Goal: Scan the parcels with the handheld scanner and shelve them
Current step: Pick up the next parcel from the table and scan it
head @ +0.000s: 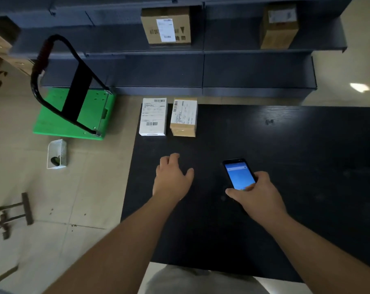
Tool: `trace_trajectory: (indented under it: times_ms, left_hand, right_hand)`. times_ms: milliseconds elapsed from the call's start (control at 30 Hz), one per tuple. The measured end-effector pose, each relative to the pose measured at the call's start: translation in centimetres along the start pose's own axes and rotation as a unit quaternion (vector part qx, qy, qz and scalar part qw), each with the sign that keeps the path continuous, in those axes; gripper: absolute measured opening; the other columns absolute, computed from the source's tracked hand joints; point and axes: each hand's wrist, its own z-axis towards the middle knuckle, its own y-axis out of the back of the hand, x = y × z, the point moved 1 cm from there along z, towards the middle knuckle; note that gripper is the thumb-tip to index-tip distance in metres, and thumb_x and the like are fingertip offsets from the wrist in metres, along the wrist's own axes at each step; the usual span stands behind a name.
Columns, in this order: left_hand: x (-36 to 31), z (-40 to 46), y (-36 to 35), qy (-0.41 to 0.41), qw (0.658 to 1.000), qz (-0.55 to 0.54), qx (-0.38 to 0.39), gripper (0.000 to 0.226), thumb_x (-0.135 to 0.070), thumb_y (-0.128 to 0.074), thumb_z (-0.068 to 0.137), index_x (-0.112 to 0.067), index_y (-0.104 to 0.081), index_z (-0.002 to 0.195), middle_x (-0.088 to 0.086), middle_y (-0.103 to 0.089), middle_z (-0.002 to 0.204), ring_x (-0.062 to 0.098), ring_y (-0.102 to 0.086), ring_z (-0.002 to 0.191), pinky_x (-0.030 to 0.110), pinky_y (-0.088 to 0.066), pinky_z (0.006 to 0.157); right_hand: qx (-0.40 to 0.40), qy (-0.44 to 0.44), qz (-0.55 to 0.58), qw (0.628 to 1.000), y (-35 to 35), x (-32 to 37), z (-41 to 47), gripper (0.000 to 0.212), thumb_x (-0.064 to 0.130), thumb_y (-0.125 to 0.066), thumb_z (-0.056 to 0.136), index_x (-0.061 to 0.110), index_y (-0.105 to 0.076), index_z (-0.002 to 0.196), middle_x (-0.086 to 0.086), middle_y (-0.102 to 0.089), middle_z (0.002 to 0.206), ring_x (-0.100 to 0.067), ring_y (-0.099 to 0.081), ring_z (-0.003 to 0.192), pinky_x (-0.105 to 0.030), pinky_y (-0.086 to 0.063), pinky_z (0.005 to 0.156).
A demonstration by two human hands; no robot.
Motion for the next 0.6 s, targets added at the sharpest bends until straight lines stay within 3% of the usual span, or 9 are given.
trace_trajectory:
  times_ms: [267,600]
  left_hand:
    - [-2.7,8.5,-0.1,-0.005,0.998,-0.022,-0.053,0.077,-0.048,-0.067,0.096,-0.024,-0.030,0.160,0.005,-0.028,0.160,0.031,-0.034,0.145,0.049,-0.045,0.106]
    - [-4.3,15.9,-1.3,0.010,0.998,0.002,-0.070,0.094,-0.057,-0.075,0.085,-0.031,-0.022,0.159,0.009,-0.020,0.166,0.036,-0.029,0.147,0.055,-0.044,0.108]
  right_hand:
    - [-0.003,-0.020,0.019,1.000,-1.4,0.7,5.0,0.084,0.051,-0.087,0.075,0.021,-0.042,0.139,0.005,-0.061,0.102,-0.012,-0.062,0.087,-0.033,-0.049,0.065]
    - [-0.004,-0.053,0.047,0.997,-2.8,0.8,8.4,0.095,0.052,-0.088,0.074,0.022,-0.038,0.148,0.009,-0.059,0.103,-0.012,-0.062,0.093,-0.035,-0.051,0.075]
